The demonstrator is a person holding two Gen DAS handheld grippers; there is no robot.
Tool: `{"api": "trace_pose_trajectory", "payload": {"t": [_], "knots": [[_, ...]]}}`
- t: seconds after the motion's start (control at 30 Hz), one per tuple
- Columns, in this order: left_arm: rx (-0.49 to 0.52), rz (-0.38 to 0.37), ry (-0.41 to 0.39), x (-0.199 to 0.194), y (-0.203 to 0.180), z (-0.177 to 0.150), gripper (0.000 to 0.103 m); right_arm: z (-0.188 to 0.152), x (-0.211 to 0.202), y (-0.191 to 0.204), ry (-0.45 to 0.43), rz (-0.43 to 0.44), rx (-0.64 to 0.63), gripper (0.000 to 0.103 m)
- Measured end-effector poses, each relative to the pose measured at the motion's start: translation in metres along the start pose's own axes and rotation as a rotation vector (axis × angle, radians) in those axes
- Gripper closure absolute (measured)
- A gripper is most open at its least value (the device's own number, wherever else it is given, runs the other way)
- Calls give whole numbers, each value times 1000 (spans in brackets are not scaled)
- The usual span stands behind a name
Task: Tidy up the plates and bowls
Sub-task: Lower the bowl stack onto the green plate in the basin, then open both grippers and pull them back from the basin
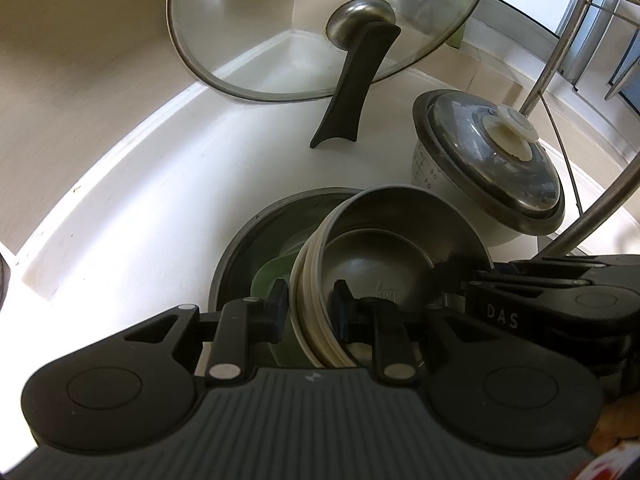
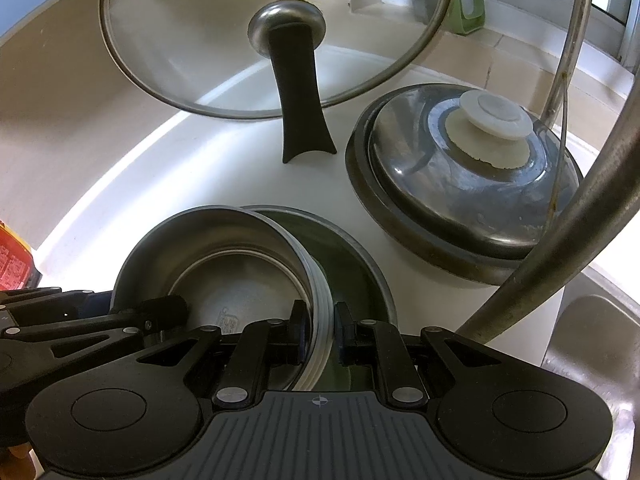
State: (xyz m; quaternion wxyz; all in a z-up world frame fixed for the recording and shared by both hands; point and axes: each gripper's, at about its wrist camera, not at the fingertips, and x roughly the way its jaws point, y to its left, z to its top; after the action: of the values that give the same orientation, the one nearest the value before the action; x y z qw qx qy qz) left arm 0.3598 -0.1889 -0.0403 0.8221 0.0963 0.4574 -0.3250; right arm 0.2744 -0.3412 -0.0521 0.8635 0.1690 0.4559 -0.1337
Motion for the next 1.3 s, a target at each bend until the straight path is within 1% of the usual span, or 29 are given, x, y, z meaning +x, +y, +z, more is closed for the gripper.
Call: {"api": "trace_pose_trajectory", "payload": {"t": [0.17, 0.57, 0.77, 0.83, 0.87, 0.93, 0.97, 1.03, 1.07, 1.13, 1.23, 1.3], "knots": [[4, -9, 3, 2, 1, 3, 82, -2, -2, 1, 8, -4, 5, 88], [19, -10, 0, 3, -1, 4, 86, -10, -12, -3, 32, -6, 98, 85], [15, -14, 0, 3, -1, 4, 85, -11, -13, -4, 20, 3, 102, 85], [15, -12, -3, 2, -1, 4, 84, -11, -14, -4, 14, 4, 101, 85], [11, -8, -6, 0, -1, 3, 82, -11, -15, -4, 12, 6, 96, 85], [12, -7, -16, -3, -1, 3, 78, -12, -17, -4, 11, 6, 86, 78], [11, -7, -18, -4, -1, 3, 73, -13, -18, -3, 11, 8, 82, 74], [11, -3, -25, -8, -2, 2, 67, -15, -22, -3, 0, 23, 81, 60], [14, 0, -30, -11, -2, 1, 67, -16, -24, -3, -7, 30, 81, 58], [15, -4, -35, -16, -2, 0, 64, -18, -28, -3, -16, 43, 75, 52], [14, -4, -50, -26, -1, -3, 59, -22, -35, -4, -26, 70, 65, 47], [15, 5, -62, -34, 0, -6, 50, -26, -41, -4, -37, 83, 48, 42]]}}
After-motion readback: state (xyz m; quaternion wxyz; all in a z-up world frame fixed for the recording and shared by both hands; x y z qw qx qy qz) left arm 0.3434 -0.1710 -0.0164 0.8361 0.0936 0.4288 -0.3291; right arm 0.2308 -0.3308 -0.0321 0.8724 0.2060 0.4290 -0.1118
